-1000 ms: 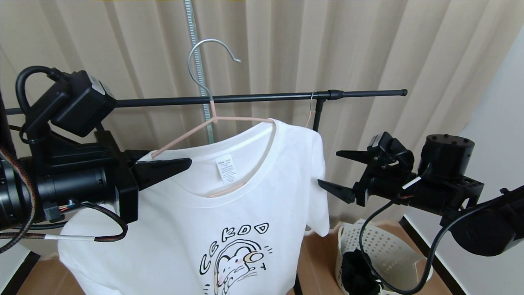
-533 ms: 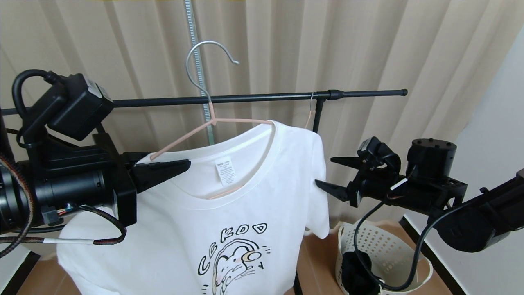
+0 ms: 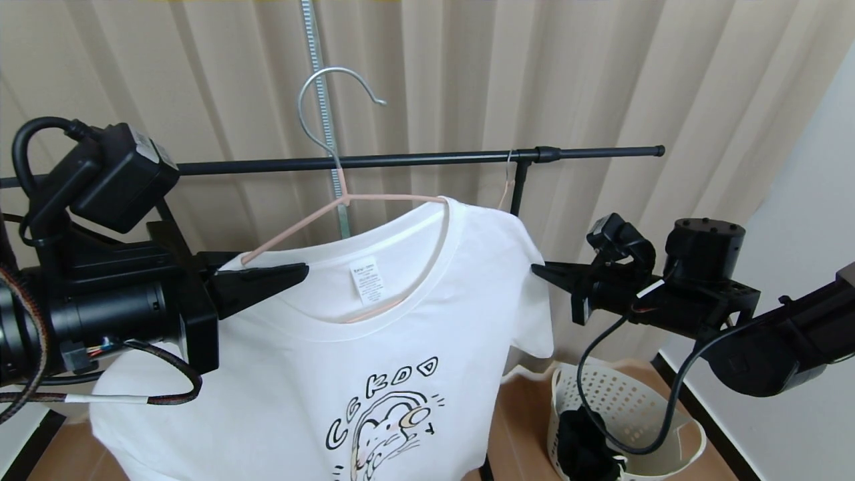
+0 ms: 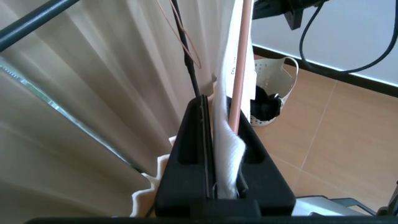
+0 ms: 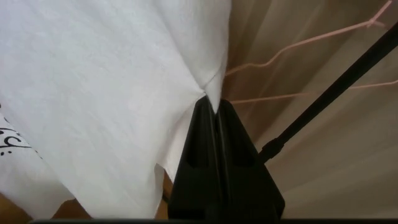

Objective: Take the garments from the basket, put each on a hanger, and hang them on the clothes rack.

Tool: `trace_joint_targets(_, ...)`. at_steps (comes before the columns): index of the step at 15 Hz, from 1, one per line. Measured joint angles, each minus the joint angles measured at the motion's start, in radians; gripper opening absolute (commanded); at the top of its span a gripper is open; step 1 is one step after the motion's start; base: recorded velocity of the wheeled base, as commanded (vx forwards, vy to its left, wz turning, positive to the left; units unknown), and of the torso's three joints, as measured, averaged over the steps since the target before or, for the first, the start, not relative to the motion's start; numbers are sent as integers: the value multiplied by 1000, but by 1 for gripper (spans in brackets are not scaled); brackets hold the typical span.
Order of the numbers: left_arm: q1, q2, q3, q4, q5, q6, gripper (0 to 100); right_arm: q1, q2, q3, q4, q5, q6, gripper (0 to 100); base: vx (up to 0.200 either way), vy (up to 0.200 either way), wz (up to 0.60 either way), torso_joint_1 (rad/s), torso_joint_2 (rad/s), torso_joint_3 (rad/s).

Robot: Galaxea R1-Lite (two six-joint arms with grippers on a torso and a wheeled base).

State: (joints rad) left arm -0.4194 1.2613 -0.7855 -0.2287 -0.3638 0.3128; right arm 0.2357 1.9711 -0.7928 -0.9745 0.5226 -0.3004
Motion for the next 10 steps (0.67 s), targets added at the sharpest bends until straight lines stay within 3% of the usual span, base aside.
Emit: trace_joint_targets(10, 18, -8, 17, -1, 0, -14, 0, -32, 12, -17, 10, -1, 0, 0, 0, 0, 0, 0, 0, 0)
